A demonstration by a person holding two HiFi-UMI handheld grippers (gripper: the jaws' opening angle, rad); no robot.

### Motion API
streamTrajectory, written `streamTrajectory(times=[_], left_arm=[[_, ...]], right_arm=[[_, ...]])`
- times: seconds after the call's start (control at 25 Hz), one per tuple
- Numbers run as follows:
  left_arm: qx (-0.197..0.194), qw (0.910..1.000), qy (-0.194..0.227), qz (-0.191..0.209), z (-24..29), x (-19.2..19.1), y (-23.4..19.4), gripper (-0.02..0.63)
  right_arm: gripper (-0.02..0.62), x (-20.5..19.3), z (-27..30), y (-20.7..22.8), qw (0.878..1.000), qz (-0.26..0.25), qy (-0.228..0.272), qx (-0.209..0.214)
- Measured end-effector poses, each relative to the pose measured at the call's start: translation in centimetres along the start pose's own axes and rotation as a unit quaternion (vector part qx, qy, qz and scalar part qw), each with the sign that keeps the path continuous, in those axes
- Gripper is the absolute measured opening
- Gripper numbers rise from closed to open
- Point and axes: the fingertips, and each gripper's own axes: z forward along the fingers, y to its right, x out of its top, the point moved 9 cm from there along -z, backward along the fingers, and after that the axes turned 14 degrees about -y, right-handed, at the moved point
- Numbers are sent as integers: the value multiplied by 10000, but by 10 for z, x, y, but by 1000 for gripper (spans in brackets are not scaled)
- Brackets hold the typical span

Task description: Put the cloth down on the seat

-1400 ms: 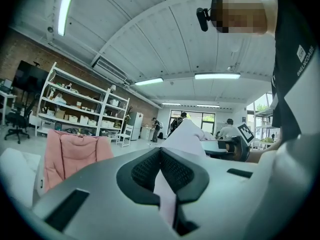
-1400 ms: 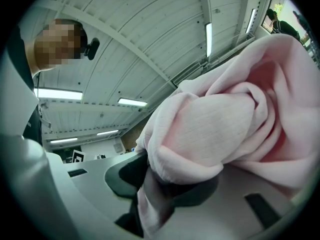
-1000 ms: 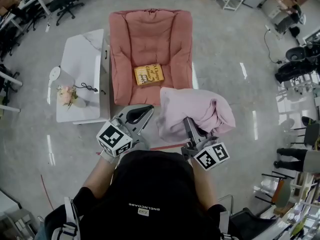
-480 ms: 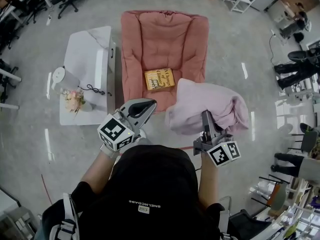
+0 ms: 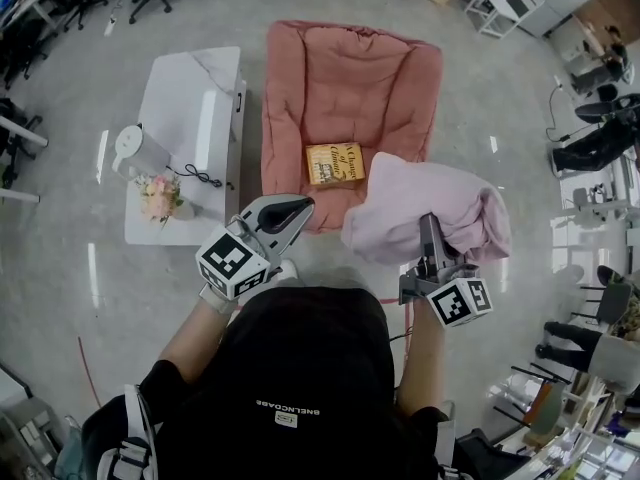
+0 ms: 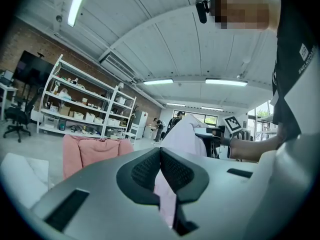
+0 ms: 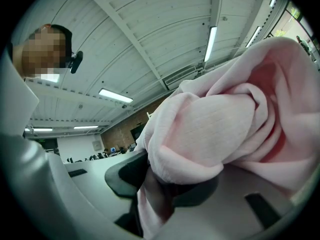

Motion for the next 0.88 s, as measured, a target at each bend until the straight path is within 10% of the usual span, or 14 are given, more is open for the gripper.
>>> streamTrajectory(times=[0.88], left_arm=[[1226, 9908, 154, -550, 16, 17, -62, 14]], right_arm=[[161, 48, 150, 42, 9883, -321, -1108, 996]])
